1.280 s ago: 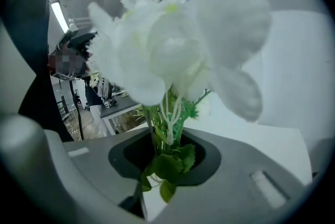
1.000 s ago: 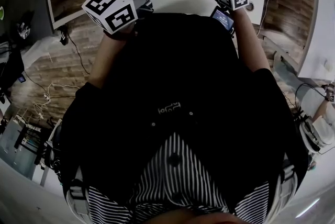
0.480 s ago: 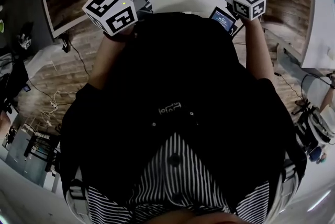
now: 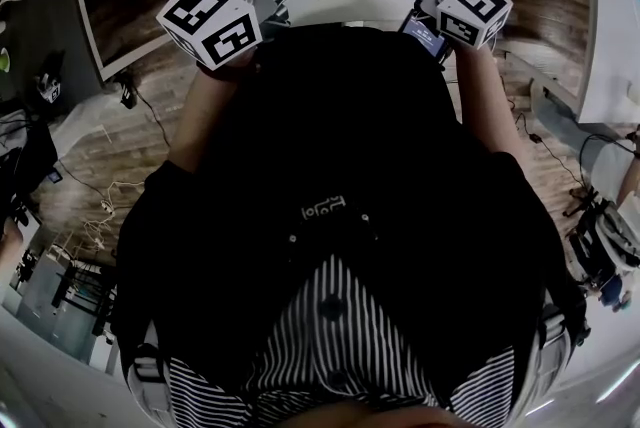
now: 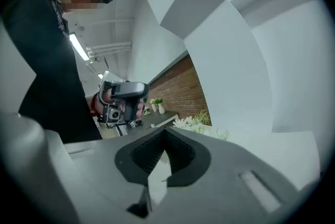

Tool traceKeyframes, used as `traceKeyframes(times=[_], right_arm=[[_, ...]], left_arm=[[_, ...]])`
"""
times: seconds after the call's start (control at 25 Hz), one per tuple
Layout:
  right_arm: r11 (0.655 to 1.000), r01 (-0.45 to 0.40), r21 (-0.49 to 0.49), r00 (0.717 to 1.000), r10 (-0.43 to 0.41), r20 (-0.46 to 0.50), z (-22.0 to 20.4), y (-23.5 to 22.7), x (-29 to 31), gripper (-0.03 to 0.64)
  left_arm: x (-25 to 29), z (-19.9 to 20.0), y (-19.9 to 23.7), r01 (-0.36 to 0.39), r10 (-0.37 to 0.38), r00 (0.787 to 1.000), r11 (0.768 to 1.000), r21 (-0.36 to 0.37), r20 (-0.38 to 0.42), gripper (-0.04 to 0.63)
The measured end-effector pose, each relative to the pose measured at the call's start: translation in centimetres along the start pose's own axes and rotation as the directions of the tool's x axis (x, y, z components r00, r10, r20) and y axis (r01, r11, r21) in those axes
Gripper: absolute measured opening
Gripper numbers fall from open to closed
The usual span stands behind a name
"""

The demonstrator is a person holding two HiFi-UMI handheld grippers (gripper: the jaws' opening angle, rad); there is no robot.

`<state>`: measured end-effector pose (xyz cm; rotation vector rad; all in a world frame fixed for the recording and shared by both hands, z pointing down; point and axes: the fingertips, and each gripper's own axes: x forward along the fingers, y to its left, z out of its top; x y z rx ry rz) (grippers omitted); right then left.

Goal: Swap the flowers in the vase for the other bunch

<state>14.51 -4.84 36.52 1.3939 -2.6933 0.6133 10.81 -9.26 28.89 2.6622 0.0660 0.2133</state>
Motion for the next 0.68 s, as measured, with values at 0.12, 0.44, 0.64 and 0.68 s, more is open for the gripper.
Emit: traceKeyframes(times=[0.12,0.44,0.64,0.68], right_arm=[[0.999,-0.032,-0.016,0.999,0.032,0.025,1.4,0.5,0.0,0.002],[0.991,-0.095,-0.093,0.994,0.1,0.045,3.6,1.2,-0.4,0.002],[0.986,-0.139,-0.096,0.989,0.143,0.044,2.5,1.1,-0.1,0.002],[0.985,-0.146,-0.091,0.988,0.151,0.043,2.1,1.1,-0.1,0.002]], left_arm=[[-0.4,-0.1,0.0,-0.019,0.019,1.0,1.0,0.0,0.007,0.006],[-0.8,-1.1,-0.3,-0.087,0.087,0.996,0.996,-0.013,0.006,0.006],[-0.2,-2.8,-0.2,-0.113,0.114,0.993,0.993,-0.032,0.039,0.006],[-0.1,-3.3,-0.5,-0.114,0.115,0.993,0.993,-0.035,0.04,0.006]])
